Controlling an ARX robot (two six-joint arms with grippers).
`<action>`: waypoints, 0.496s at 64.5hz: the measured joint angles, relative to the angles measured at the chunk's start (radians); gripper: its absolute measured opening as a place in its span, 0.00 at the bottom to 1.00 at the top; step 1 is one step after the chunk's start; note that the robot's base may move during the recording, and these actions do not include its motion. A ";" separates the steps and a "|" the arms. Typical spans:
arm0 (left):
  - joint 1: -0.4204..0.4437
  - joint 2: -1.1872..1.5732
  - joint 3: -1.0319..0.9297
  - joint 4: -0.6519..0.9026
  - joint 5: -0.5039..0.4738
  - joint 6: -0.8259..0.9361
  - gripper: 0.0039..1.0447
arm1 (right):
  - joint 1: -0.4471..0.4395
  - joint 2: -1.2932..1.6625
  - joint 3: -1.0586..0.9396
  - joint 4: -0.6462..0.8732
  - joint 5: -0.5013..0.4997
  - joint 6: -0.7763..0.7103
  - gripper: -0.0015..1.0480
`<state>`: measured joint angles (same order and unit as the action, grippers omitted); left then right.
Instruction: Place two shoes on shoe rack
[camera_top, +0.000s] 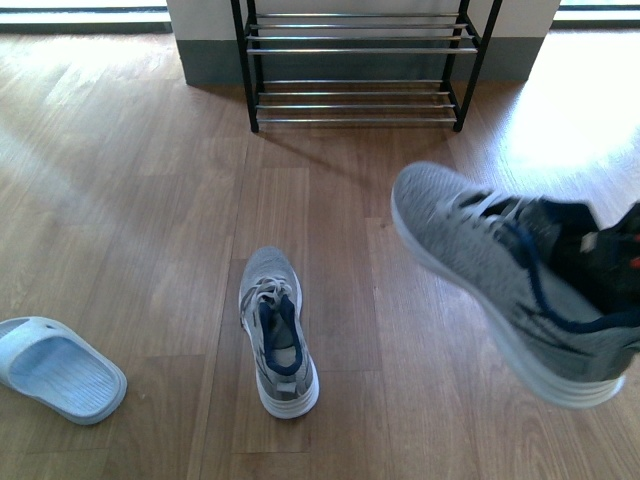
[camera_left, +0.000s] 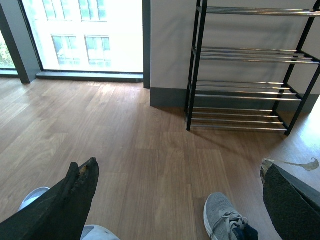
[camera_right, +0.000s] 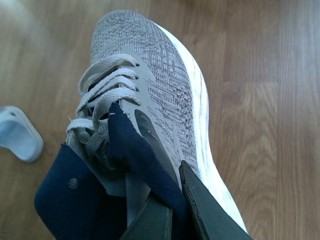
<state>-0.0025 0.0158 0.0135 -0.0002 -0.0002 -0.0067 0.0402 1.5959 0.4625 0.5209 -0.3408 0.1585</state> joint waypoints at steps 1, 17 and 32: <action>0.000 0.000 0.000 0.000 0.000 0.000 0.91 | -0.003 -0.027 -0.003 -0.013 -0.005 0.002 0.01; 0.000 0.000 0.000 0.000 0.000 0.000 0.91 | -0.072 -0.603 -0.101 -0.286 -0.146 0.067 0.01; 0.000 0.000 0.000 0.000 0.000 0.000 0.91 | -0.073 -0.627 -0.108 -0.288 -0.156 0.072 0.01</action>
<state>-0.0025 0.0158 0.0135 -0.0002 -0.0002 -0.0067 -0.0330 0.9691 0.3550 0.2329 -0.4969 0.2302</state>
